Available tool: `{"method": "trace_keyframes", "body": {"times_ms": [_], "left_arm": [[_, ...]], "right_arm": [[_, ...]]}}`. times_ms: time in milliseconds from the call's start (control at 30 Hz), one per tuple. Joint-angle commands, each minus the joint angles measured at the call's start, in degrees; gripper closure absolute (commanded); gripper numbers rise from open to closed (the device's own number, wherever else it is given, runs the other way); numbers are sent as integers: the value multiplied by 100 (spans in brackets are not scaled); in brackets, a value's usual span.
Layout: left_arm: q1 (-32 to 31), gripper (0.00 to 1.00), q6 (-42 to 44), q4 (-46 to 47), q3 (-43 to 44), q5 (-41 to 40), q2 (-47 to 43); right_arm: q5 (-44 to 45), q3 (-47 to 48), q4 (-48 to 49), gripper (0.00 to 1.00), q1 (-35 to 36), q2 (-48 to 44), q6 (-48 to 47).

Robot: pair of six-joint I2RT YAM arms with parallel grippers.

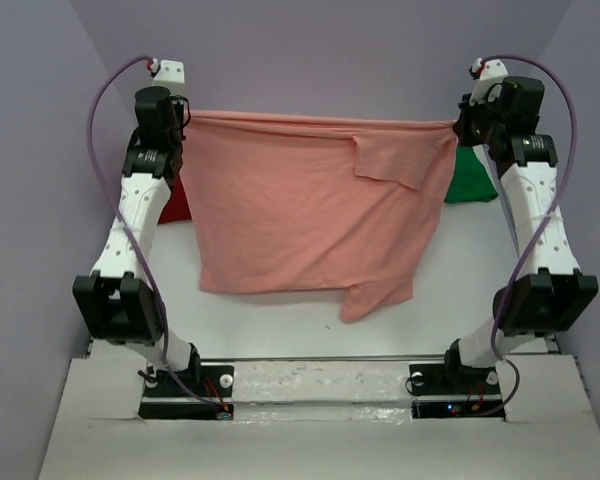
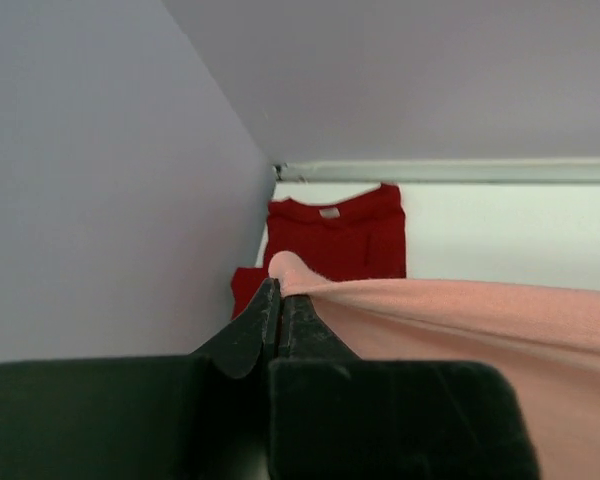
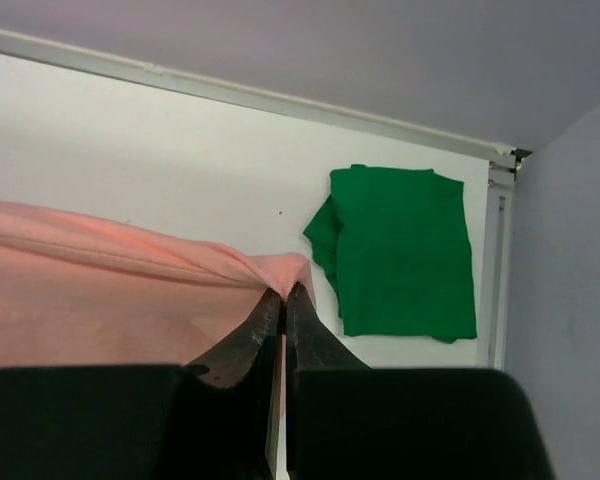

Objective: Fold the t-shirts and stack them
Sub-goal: Flatten out the tshirt

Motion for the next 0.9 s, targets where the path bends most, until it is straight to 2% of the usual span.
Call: {"method": "trace_keyframes", "body": {"times_ms": [0, 67, 100, 200, 300, 400, 533, 567, 633, 700, 733, 867], "left_arm": [[188, 100, -75, 260, 1352, -329, 990], [179, 100, -163, 49, 1897, -311, 1561], [179, 100, -233, -108, 2457, -302, 1850], [171, 100, -295, -320, 3346, -241, 2125], [118, 100, -304, -470, 3692, -276, 2170], [83, 100, -357, -409, 3448, -232, 1723], [48, 100, -331, -197, 2394, -126, 722], [48, 100, -331, -224, 2201, -118, 589], [48, 100, -313, -207, 1271, -135, 20], [56, 100, -261, -75, 515, -83, -429], [48, 100, -260, 30, -246, -91, -910], [56, 100, -243, 49, -1833, -39, -2030]], "right_arm": [[502, 1004, 645, 100, -178, 814, -17], [484, 1529, 627, 100, -179, 1227, 27], [475, 1689, 575, 100, -179, 1324, 36], [441, 2286, 390, 100, -179, 1597, 71], [431, 2560, 302, 100, -179, 1616, 71], [423, 2684, 249, 100, -179, 1440, 63], [326, 2395, 188, 100, -179, 792, 54], [300, 2063, 161, 100, -179, 650, 54], [230, 1571, 144, 100, -179, 316, 63], [212, 973, 152, 100, -179, -314, 45], [194, 352, 144, 100, -179, -536, 28], [203, -1207, 65, 100, -179, -1792, -121]]}}
